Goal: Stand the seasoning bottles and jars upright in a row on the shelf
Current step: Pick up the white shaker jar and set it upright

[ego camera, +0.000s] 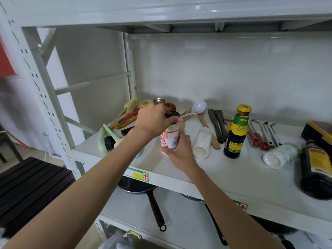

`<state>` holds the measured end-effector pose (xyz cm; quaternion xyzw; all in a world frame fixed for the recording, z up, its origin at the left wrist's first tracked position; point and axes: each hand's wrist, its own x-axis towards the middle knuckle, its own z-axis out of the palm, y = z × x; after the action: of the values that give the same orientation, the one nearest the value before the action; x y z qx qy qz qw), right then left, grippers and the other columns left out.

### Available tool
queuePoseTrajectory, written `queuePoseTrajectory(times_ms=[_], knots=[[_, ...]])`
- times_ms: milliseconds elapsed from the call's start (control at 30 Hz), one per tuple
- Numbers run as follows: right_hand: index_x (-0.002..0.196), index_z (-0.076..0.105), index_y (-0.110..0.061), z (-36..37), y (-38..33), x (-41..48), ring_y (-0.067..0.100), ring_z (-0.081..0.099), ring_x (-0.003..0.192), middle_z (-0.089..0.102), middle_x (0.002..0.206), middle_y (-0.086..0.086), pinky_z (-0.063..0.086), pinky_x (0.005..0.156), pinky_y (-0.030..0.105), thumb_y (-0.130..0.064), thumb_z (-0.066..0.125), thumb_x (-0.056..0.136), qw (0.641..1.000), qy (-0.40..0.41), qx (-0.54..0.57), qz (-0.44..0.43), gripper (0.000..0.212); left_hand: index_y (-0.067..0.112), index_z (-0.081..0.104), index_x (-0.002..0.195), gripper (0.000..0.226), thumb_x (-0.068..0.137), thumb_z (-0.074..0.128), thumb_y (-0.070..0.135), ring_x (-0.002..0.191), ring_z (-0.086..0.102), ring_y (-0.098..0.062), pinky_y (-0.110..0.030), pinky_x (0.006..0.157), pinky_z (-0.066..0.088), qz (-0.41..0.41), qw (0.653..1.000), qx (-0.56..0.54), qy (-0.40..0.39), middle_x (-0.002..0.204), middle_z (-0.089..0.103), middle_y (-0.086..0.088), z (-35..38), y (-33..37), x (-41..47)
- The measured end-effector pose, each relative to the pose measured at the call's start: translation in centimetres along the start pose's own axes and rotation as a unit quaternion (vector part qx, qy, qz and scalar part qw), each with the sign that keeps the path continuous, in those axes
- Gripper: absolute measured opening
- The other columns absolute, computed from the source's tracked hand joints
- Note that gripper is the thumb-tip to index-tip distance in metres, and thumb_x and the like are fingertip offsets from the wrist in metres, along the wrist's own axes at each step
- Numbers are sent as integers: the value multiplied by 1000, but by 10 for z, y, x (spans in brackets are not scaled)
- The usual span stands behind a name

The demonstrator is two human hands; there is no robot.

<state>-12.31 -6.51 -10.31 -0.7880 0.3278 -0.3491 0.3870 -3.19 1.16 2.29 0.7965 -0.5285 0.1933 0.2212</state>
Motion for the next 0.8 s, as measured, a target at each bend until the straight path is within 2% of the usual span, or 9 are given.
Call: queuePoseTrajectory(times_ms=[100,200,233,300,367,433,533,633,800], knots=[[127,34,-33,-3,5,1,21,55,118,57,124,-1,48,100,48,-28,78,67,1000,2,26,-8,74,14,76,90,67,76,54,75,69,63,-25,-37,60,52,1,1000,-11,9,78,69,-6,1,5,2],[137,32,-23,-7,4,-1,17,55,121,57,130,-1,46,104,44,-10,70,77,999,-23,46,-6,72,20,76,96,57,82,53,70,67,63,-24,-37,62,52,10,998,-58,-13,74,70,-5,3,-1,2],[142,27,-20,-7,2,-2,16,53,123,54,134,-1,44,106,41,-8,67,81,998,-42,42,-6,74,22,75,104,51,85,54,65,71,64,-24,-36,64,52,11,997,-75,-18,80,73,-4,4,-6,0],[147,18,-22,-3,-4,-4,15,49,127,48,140,-1,41,108,38,-14,64,84,998,-65,25,-6,78,22,72,116,44,89,58,53,81,66,-23,-32,69,51,8,995,-95,-14,98,75,-3,5,-15,-3],[143,21,-28,2,-9,-4,19,46,130,45,140,0,41,108,42,-32,68,80,998,-62,12,-3,79,21,71,118,41,89,60,48,87,66,-24,-30,67,47,1,995,-98,-2,105,73,-3,7,-18,-6],[145,20,-23,4,-10,-5,23,37,132,36,144,6,35,111,46,-39,70,79,998,-49,-23,-16,84,21,71,115,41,88,60,50,83,64,-25,-29,62,41,-4,996,-83,11,101,73,-4,9,-17,-7],[150,14,-14,4,-9,-7,29,31,133,29,146,12,29,113,49,-26,66,88,996,-40,-68,-34,82,21,72,113,42,87,61,53,79,63,-26,-28,59,38,-14,997,-63,30,99,73,-4,11,-16,-10],[148,10,-17,3,-10,-8,31,33,131,33,144,10,28,113,47,-14,63,88,995,-43,-72,-50,80,18,72,110,48,85,62,57,78,65,-27,-28,56,38,-25,997,-53,57,95,72,-5,12,-14,-11],[149,9,-13,1,-6,-4,30,32,135,30,150,9,25,115,46,-6,59,89,993,-48,-93,-48,78,13,71,105,53,83,61,61,69,62,-25,-29,53,41,-32,996,-59,65,85,70,-6,13,-7,-11]])
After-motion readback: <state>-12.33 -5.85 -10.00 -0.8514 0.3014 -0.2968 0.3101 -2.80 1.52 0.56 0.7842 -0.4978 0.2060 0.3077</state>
